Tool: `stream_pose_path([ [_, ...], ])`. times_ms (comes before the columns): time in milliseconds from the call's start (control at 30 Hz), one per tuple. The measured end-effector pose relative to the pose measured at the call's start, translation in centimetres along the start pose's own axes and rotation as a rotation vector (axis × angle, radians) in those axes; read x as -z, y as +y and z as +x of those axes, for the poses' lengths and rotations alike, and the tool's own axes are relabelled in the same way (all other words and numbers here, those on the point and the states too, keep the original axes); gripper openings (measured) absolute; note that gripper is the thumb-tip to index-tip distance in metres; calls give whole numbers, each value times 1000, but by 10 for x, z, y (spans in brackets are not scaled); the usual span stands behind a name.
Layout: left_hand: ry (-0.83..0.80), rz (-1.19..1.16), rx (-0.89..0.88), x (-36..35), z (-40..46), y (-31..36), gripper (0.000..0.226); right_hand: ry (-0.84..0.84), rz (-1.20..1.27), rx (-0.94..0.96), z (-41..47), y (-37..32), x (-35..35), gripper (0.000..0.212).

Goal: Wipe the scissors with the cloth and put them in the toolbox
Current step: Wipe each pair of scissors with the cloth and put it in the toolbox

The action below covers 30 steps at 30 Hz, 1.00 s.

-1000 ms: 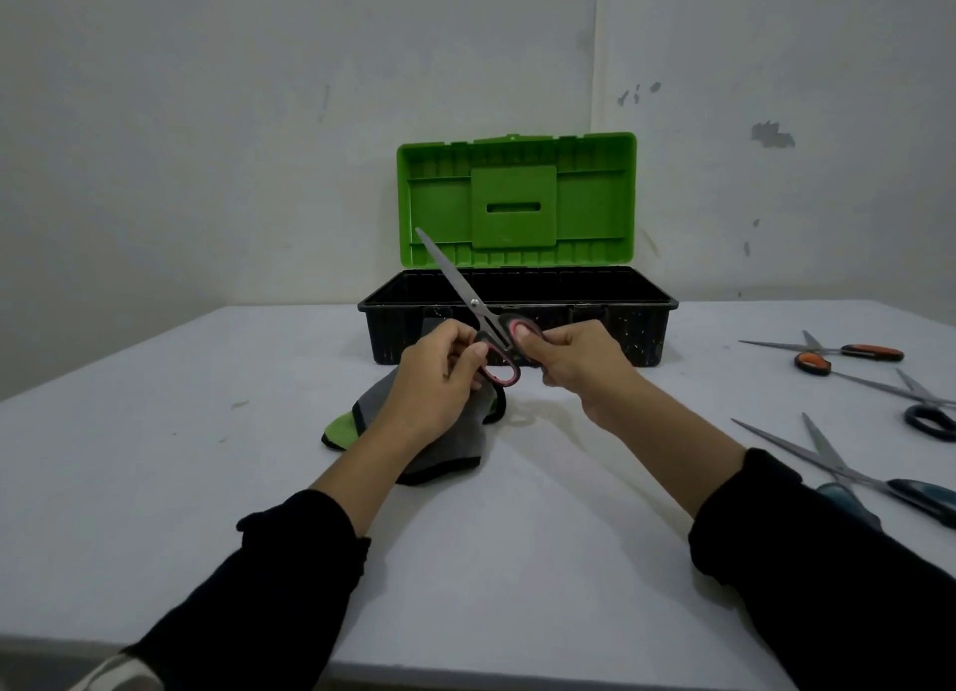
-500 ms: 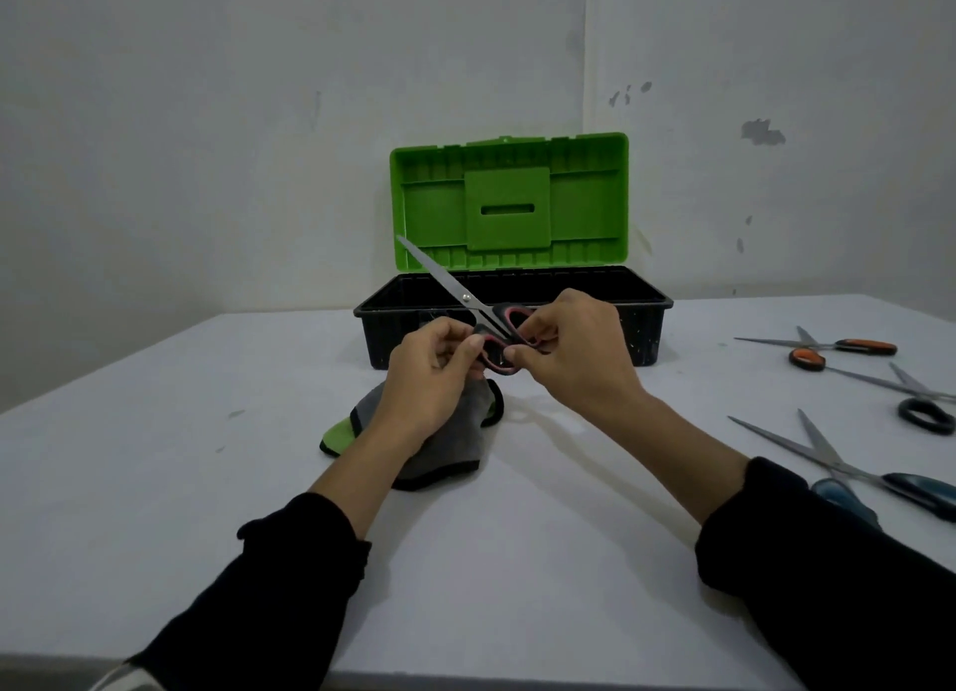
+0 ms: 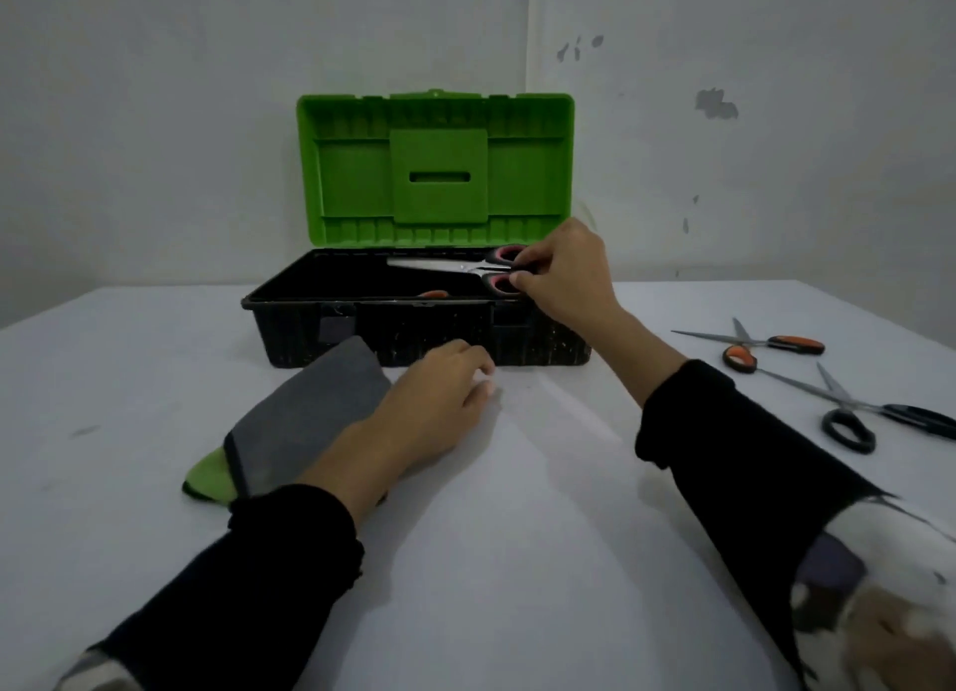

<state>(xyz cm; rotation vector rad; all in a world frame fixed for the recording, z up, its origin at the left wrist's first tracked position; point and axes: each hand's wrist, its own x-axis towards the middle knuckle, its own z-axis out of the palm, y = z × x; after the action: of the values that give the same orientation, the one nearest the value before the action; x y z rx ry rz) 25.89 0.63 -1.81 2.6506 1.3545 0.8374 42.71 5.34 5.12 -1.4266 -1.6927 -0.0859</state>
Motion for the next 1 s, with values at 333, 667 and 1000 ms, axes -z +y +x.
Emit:
stream_pose_path([
  [333, 62, -109, 75, -36, 9, 3, 22, -468, -236, -163, 66, 32, -21, 34],
  [667, 82, -111, 89, -38, 10, 5, 19, -522, -174, -146, 71, 39, -25, 15],
  [1000, 44, -144, -25, -40, 13, 45, 18, -108, -90, 12, 6, 66, 38, 12],
])
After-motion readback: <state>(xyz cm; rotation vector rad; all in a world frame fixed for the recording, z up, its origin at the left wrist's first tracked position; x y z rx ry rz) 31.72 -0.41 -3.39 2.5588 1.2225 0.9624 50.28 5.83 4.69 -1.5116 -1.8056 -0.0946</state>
